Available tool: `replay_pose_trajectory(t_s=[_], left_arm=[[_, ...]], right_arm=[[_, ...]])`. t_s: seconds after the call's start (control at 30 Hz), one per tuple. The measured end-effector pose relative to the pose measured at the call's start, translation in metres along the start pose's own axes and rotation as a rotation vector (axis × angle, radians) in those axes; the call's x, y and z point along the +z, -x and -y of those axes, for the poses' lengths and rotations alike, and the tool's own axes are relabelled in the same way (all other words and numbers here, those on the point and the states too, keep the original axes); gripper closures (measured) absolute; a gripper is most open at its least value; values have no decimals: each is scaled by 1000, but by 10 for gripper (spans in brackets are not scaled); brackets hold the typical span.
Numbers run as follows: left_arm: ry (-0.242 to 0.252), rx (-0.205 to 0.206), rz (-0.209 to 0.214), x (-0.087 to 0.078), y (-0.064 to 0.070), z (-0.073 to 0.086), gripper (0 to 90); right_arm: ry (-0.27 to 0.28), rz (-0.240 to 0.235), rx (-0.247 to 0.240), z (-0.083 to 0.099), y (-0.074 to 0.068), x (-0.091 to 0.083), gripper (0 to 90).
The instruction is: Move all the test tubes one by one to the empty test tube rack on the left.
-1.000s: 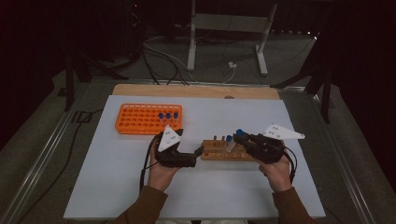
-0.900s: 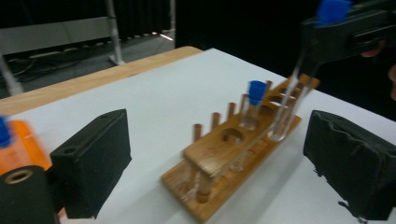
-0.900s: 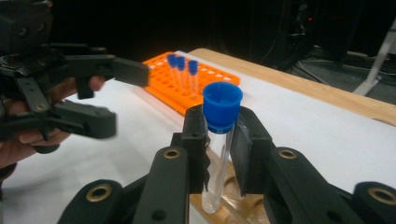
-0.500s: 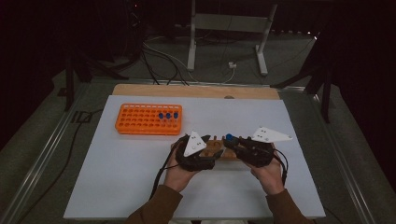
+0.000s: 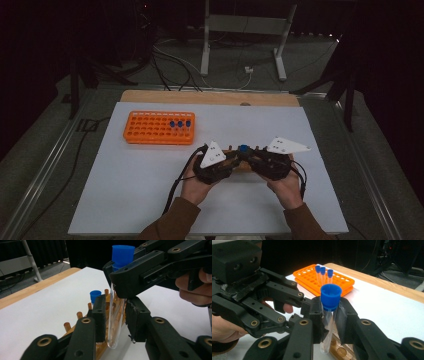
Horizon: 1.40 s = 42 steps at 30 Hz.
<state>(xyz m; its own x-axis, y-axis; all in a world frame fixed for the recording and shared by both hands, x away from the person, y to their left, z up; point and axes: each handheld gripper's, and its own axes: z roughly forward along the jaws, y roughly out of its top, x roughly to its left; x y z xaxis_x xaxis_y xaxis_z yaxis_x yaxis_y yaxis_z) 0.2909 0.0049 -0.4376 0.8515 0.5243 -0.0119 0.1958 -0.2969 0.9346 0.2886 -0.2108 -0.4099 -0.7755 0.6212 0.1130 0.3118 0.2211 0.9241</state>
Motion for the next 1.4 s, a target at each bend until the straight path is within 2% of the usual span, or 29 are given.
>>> replay_pose_trajectory(t_s=[0.2,0.43,0.6,0.73,1.03,1.1,1.17,1.4], left_arm=[[2,5,7,1,0,0,772],[9,9,4,1,0,0,783],[13,-2,-15,0,-3,0,784],[15,-13,-34,-2,-7,0,783],[29,-38,-76,-11,-18,-1,783],[30,-44,-88,-13,-21,-1,783],[32,-48,-96,-16,-24,-1,783],[41,-62,-133,-28,-34,-1,783]], right_arm=[[3,-4,-5,0,-1,1,770],[7,-6,-2,0,0,0,761],[39,-26,10,-1,2,-4,576],[67,-26,27,-2,6,-8,469],[57,42,47,-1,12,-9,198],[52,59,58,0,14,-9,156],[49,72,67,0,16,-9,149],[56,84,90,2,24,-12,30]])
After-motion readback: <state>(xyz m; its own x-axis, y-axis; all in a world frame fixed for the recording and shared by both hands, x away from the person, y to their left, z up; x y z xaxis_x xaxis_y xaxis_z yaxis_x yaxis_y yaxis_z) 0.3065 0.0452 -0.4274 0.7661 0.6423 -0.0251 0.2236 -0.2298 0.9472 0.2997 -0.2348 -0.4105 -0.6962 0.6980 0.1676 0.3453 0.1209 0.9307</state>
